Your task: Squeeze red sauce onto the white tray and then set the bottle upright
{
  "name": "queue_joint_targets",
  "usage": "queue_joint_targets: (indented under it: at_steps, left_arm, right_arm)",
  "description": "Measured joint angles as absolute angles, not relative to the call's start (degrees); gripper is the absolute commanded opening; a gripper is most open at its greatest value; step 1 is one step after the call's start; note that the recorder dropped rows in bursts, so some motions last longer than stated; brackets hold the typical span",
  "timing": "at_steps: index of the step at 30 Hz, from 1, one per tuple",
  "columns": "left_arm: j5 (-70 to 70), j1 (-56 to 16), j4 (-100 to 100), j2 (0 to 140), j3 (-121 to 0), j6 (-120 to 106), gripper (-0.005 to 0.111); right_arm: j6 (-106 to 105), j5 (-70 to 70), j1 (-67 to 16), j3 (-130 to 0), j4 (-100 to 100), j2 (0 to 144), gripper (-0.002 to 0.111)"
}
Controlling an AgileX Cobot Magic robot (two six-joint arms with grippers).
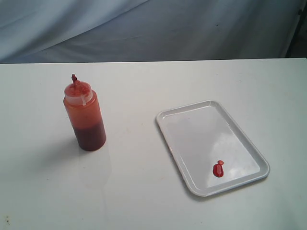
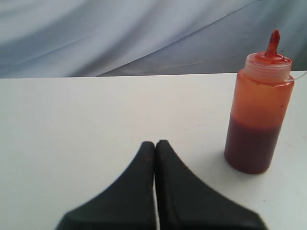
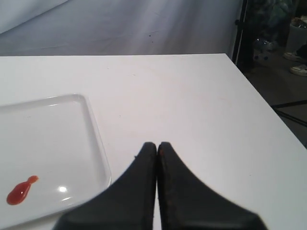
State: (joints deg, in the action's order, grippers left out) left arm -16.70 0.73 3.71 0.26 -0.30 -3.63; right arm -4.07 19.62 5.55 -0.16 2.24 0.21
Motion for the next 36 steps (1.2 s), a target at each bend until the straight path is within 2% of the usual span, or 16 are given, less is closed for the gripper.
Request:
queue_joint_targets:
  at_steps: [7,36]
  left_arm:
    - [-16.7,0.7,3.7,0.3,-0.3,-3.6,0.0]
    - [-16.7,0.7,3.7,0.3,-0.3,-3.6,0.0]
  right_arm:
    - [-4.1,19.6,2.7,-0.2,2.4,0.2,0.0]
    - [-4.1,19.6,2.7,-0.2,2.5,0.2,0.0]
